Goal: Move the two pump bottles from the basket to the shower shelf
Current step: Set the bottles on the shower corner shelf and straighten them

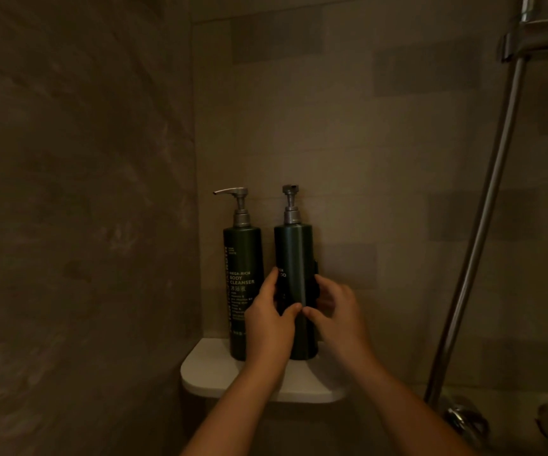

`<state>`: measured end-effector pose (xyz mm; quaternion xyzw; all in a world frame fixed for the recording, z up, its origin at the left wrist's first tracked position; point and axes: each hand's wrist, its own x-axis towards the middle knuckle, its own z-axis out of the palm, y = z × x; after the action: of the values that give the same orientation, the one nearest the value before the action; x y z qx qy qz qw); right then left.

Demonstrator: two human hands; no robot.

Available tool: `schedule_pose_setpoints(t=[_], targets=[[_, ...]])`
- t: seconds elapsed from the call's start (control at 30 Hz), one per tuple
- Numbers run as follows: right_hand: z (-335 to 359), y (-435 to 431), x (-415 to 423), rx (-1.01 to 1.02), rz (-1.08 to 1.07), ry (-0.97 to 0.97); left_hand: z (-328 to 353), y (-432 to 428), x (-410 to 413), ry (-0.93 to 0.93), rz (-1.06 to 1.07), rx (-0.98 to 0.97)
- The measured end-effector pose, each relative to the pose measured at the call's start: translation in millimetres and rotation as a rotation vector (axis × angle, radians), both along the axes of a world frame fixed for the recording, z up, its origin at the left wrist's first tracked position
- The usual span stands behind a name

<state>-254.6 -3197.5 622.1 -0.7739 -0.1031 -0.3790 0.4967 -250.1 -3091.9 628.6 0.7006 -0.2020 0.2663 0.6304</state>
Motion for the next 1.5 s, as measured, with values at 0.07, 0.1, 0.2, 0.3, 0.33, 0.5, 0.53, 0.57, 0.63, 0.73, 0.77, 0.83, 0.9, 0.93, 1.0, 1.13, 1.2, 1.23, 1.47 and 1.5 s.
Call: schedule_pose_setpoints(t=[0.07,0.1,0.2,0.3,0.33,0.5,0.53,0.57,0.63,0.73,0.77,0.83,0.9,0.93,1.0,1.13,1.2,1.23,1.47,1.5], targets=[[-2.4,0.9,-0.2,0.016,0.014,0.007,-0.9,0.4,-0.3,0.001,-0.006,0.004],[-2.9,1.3,-0.4,0.018,0.016,0.005,-1.5,0.7,-0.5,0.003,-0.011,0.006],[-2.8,1.3,-1.3,0.015,0.013,0.0,-3.1,1.9,-1.6,0.004,-0.022,0.008],[-3.7,1.0,-3.6,0.012,0.012,0.001,-3.9,2.8,-3.5,0.002,-0.024,0.013],[-4.3,0.8,-4.2,0.01,0.013,-0.002,-3.9,2.9,-4.8,0.001,-0.028,0.01],[-3.5,0.2,-9.5,0.003,-0.005,-0.072,-6.0,10.3,-17.4,-0.022,-0.077,-0.066],[-2.7,0.5,-11.3,0.004,-0.008,-0.086,-6.6,13.8,-19.9,-0.038,-0.066,-0.067],[-1.8,1.5,-13.7,0.006,-0.009,-0.098,-7.1,18.1,-21.9,-0.061,-0.042,-0.059],[-0.5,5.6,-19.0,0.016,-0.001,-0.111,-7.9,28.1,-24.6,-0.119,0.022,-0.048],[0.4,16.9,-25.5,0.032,0.057,-0.09,-9.4,43.8,-25.1,-0.189,0.109,-0.054],[0.8,22.0,-27.1,0.03,0.084,-0.08,-10.0,49.0,-23.8,-0.194,0.132,-0.057],[1.5,32.3,-27.8,0.023,0.121,-0.069,-11.2,58.7,-18.4,-0.177,0.167,-0.066],[2.7,42.2,-27.7,0.021,0.14,-0.057,-12.3,65.9,-10.8,-0.14,0.201,-0.079],[3.4,46.6,-27.2,0.022,0.152,-0.05,-13.1,68.4,-6.4,-0.112,0.21,-0.088],[3.9,55.0,-24.7,0.021,0.176,-0.036,-14.0,70.9,1.5,-0.043,0.186,-0.109],[2.8,65.7,-17.1,0.023,0.196,0.018,-12.6,70.8,13.1,0.058,0.051,-0.166],[2.0,66.9,-15.4,0.04,0.203,0.045,-10.4,67.7,15.6,0.101,-0.04,-0.208],[2.1,67.7,-14.6,0.047,0.204,0.052,-9.4,67.1,17.0,0.114,-0.078,-0.224],[2.0,69.3,-12.3,0.051,0.244,0.065,-17.5,70.5,20.9,0.054,-0.081,-0.203],[1.8,69.9,-11.9,0.047,0.247,0.064,-18.6,71.3,21.1,0.042,-0.077,-0.211]])
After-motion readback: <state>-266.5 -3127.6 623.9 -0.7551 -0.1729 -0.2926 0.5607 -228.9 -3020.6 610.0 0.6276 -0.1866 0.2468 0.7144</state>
